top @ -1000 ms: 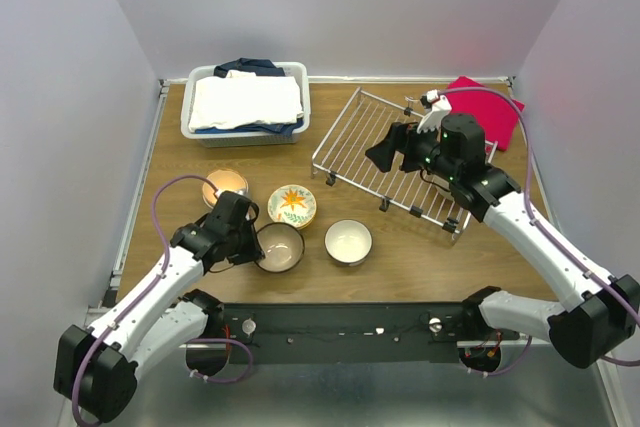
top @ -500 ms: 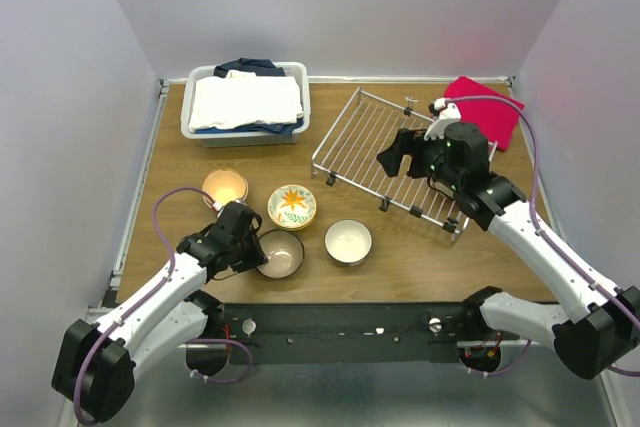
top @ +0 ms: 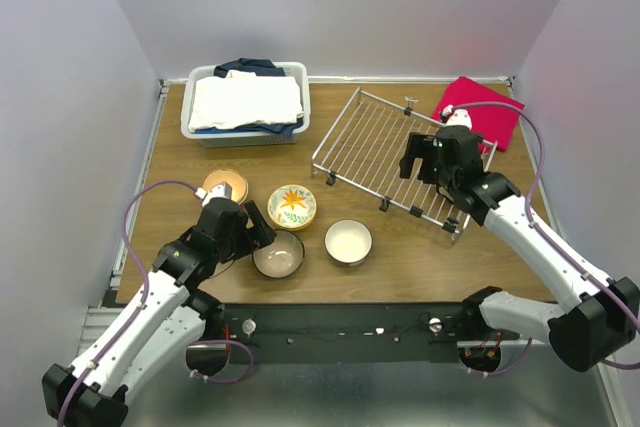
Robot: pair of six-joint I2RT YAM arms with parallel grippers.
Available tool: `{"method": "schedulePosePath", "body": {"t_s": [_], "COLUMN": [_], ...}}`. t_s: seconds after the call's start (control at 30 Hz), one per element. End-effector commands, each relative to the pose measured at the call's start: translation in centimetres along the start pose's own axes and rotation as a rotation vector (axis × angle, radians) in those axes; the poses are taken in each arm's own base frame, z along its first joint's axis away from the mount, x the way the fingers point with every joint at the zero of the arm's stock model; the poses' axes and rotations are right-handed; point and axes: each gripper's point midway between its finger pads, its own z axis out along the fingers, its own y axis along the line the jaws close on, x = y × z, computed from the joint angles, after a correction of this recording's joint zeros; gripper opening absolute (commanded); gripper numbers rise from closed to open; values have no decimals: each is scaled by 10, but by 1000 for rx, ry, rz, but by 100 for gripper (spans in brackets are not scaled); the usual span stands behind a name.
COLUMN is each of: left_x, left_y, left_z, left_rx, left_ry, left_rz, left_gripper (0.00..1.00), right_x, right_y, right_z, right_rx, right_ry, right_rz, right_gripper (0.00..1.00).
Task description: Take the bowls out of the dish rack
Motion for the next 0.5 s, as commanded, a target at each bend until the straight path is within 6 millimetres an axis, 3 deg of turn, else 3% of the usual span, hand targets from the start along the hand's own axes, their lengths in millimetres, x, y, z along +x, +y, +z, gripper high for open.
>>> {"method": "schedulePosePath", "body": {"t_s": [0.0,0.27,0.37,0.47], "left_x": [-39,-103,-116,-119], "left_y": [-8,-10,-7,2], "left_z": [-30,-86,-103,-104], "left_rx": [5,74,98,78], "left_ry": [-157,-556,-680,-736], "left_rz": [49,106,130,158], "left_gripper": [99,99,99,99], "right_x": [15,31,35,40], "right_y": [-49,-102,-109,-108], "right_z": [11,24,30,38], "right_rx": [194,321,318,280], "right_ry": [55,100,110,121], "right_rz": [44,84,92,78], "right_gripper": [100,100,100,100]}}
